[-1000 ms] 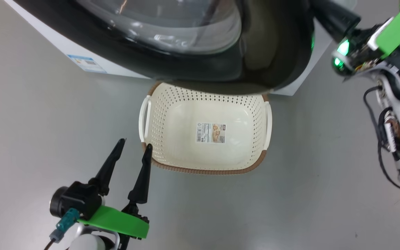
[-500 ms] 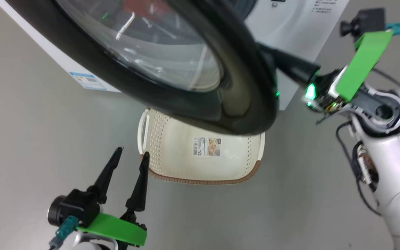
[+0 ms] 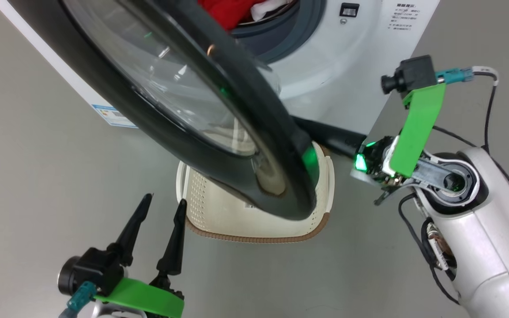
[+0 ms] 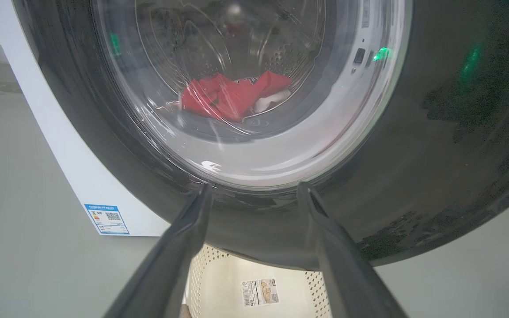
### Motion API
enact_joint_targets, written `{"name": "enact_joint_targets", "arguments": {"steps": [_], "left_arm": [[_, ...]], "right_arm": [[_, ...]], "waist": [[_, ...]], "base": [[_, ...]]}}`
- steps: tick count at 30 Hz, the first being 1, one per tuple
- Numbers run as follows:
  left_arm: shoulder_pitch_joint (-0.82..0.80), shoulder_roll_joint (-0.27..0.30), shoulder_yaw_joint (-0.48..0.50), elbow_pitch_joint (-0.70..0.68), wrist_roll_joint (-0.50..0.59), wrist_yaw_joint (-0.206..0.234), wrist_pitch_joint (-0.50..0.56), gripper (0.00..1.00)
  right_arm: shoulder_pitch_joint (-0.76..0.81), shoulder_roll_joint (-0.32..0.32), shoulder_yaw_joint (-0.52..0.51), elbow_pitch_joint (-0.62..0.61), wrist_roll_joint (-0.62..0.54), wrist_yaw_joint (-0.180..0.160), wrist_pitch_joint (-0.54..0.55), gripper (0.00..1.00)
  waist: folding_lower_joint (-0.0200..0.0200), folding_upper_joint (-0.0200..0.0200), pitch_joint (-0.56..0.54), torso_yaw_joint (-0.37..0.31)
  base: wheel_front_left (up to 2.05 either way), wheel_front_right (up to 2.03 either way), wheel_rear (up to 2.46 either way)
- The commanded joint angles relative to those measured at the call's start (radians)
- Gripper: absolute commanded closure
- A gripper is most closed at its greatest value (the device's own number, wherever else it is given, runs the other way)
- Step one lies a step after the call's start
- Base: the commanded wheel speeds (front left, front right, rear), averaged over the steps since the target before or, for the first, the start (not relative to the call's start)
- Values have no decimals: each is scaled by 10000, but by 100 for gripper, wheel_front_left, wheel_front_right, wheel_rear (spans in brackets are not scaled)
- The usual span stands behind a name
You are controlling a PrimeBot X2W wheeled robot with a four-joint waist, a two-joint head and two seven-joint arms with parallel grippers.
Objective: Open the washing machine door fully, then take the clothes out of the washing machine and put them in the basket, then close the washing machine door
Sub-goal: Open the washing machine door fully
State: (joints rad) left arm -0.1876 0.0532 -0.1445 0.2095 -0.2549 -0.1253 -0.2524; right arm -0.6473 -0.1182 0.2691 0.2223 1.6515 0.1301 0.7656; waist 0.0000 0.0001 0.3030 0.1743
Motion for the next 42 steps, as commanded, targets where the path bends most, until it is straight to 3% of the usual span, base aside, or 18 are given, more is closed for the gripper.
{"name": "enact_joint_targets", "arguments": {"steps": [1, 19, 22, 23, 25, 27, 42], "left_arm": [[67, 159, 376, -268, 92, -54, -93, 0], [-21, 90, 539, -375, 31, -54, -93, 0], [-14, 86, 567, -374, 19, -54, -93, 0], [-7, 85, 579, -372, 16, -54, -93, 0], [2, 84, 604, -372, 10, -54, -93, 0], [5, 85, 615, -375, 6, -54, -93, 0], [18, 135, 842, -353, -82, -54, -93, 0]], "right_arm": [[208, 270, 192, -395, -157, 6, 121, 100], [469, 382, 210, -649, -688, 6, -14, 97], [521, 346, 155, -606, -876, 6, -218, 61], [554, 325, 141, -584, -947, 6, -301, 44], [642, 279, 135, -560, -1049, 6, -426, 27], [754, 224, 109, -530, -1153, 6, -600, 0], [1792, -241, 107, -292, -1617, 6, -2013, 0]], "waist": [[0, -1, -4, 12], [0, -1, 100, 32], [0, -1, 64, -4], [0, -1, 50, -19], [0, -1, 38, -53], [0, -1, 42, -81], [0, -1, -1, -446]], "base": [[0, 0, 0], [0, 0, 0], [0, 0, 0], [0, 0, 0], [0, 0, 0], [0, 0, 0], [0, 0, 0]]}}
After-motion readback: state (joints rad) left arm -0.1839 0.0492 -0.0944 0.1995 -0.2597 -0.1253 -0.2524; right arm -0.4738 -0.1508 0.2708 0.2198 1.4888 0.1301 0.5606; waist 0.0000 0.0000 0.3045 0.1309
